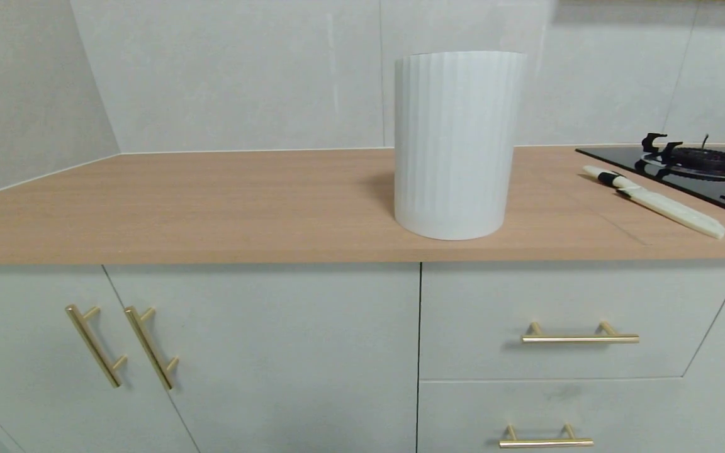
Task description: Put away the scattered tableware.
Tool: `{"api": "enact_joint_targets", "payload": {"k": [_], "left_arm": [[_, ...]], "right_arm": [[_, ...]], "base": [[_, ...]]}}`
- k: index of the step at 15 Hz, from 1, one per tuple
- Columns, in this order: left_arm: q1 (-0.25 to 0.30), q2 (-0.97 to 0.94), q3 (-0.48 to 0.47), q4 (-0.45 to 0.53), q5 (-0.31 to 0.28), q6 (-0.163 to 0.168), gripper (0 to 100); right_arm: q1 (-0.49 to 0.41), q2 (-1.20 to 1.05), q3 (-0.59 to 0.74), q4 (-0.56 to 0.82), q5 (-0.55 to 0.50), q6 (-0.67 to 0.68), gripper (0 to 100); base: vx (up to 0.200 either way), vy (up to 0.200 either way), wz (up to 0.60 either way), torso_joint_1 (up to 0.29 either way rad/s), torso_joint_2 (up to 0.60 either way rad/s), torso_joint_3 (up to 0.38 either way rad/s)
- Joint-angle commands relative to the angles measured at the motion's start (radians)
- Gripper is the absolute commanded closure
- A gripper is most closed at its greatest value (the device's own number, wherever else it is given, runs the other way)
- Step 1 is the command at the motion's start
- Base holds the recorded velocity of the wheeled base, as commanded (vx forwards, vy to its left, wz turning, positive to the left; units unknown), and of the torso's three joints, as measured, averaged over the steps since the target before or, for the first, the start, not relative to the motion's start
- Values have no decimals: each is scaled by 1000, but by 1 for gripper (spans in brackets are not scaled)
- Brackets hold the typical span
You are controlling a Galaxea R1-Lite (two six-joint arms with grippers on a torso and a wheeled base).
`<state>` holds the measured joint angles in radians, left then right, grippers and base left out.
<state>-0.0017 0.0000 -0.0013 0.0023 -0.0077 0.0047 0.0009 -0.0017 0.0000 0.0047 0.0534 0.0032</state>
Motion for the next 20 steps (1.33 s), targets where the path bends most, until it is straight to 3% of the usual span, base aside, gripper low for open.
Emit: {"api": "enact_joint_targets", "payload": {"k": [1,5,20], "left_arm": [[0,0,0,1,0,0,0],[0,0,0,1,0,0,0],[0,0,1,1,0,0,0]], "right_arm": [[1,2,0,0,0,0,0],[2,2,0,0,0,0,0],[1,2,0,0,0,-2,0]], "base": [[0,-200,0,-7,-2,7],[0,-200,0,2,2,4],[0,0,0,0,0,0]]}}
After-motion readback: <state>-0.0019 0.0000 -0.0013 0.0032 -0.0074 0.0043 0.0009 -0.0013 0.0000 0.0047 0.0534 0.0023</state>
